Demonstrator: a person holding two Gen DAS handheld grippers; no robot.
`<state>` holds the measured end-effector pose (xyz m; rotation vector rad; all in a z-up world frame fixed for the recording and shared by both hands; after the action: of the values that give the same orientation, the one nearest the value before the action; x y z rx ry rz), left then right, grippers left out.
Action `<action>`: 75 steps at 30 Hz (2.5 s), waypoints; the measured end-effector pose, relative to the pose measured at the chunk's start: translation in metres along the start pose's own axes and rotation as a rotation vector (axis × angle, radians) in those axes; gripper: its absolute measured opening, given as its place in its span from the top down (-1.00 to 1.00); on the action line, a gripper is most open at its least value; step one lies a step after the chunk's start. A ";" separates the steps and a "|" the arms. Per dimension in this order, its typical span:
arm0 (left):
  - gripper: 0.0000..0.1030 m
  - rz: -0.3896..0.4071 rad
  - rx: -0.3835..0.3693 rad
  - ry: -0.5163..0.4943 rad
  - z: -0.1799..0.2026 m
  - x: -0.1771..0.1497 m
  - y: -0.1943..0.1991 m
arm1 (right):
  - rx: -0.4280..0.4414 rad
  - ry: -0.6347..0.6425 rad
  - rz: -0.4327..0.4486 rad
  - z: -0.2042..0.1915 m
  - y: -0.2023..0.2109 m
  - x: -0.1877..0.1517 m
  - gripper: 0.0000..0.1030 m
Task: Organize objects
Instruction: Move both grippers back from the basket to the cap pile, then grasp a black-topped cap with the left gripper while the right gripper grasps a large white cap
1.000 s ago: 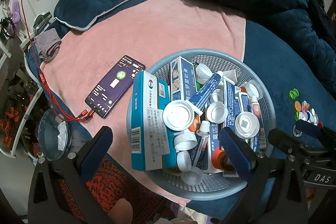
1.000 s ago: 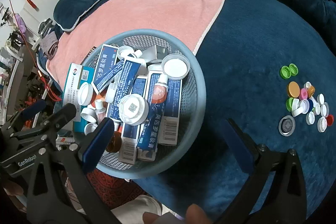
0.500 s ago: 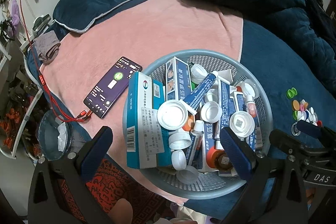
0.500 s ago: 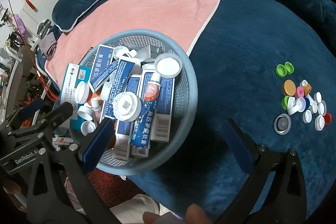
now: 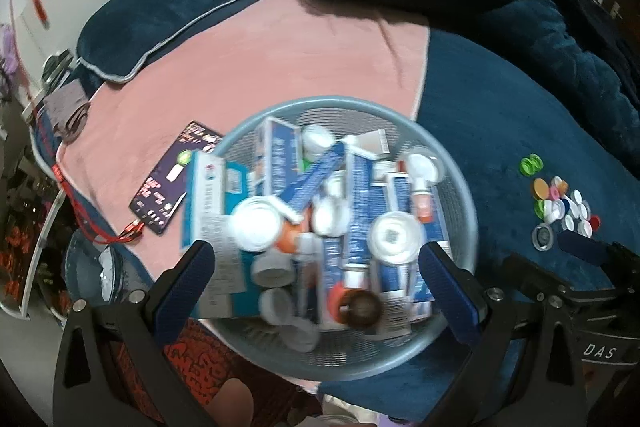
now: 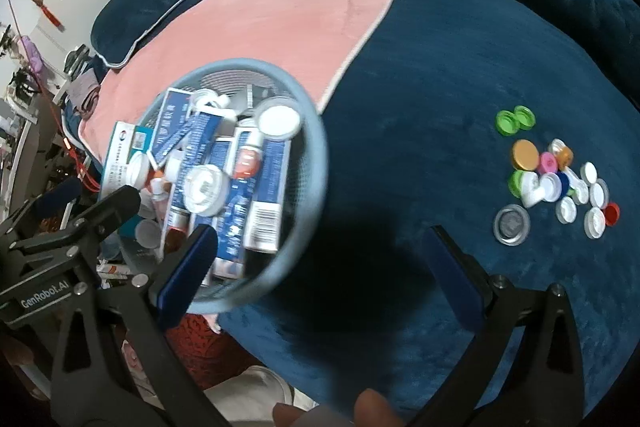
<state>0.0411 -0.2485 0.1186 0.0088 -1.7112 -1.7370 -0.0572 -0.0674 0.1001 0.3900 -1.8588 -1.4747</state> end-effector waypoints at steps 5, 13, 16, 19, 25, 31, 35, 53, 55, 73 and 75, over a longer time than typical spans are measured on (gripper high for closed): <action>-0.98 -0.003 -0.018 -0.057 0.037 0.002 -0.004 | -0.005 -0.061 0.002 0.032 0.006 -0.005 -1.00; -0.98 -0.023 -0.044 -0.146 0.102 0.006 -0.016 | -0.015 -0.164 0.003 0.089 0.012 -0.015 -1.00; -0.98 -0.035 -0.062 -0.175 0.127 0.006 -0.023 | -0.025 -0.206 0.003 0.115 0.013 -0.020 -1.00; -0.98 -0.054 -0.080 -0.208 0.155 0.005 -0.032 | -0.037 -0.248 0.002 0.139 0.014 -0.026 -1.00; -0.98 -0.090 -0.094 -0.287 0.202 -0.002 -0.053 | -0.059 -0.315 -0.004 0.180 0.016 -0.040 -1.00; -0.98 -0.126 -0.126 -0.339 0.240 -0.010 -0.070 | -0.085 -0.372 -0.018 0.217 0.014 -0.054 -1.00; -0.98 -0.153 -0.153 -0.354 0.257 -0.015 -0.080 | -0.103 -0.404 -0.030 0.238 0.012 -0.061 -1.00; -0.98 -0.222 -0.062 -0.407 0.272 -0.028 -0.159 | -0.121 -0.591 -0.049 0.293 0.005 -0.078 -1.00; -0.98 -0.233 -0.039 -0.431 0.270 -0.033 -0.167 | -0.123 -0.586 -0.050 0.294 0.005 -0.078 -1.00; -0.98 -0.329 -0.174 -0.494 0.251 -0.048 -0.164 | -0.126 -0.573 -0.035 0.293 0.008 -0.075 -1.00; -0.98 -0.317 -0.231 -0.435 0.249 -0.041 -0.160 | -0.129 -0.574 -0.036 0.293 0.007 -0.075 -1.00</action>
<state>-0.1152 -0.0273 -0.0081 -0.2280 -1.8727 -2.2968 -0.2067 0.1922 0.0555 -0.0781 -2.1750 -1.8560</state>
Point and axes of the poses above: each gripper's, at about its wrist camera, not at the fingertips, and y roughly against the way its jaws point, z to its right, x to its top, the point moved 5 cm from there along -y, roughly the way its jaws point, and after that the axes turned 8 degrees about -x, right-handed, at the moved point
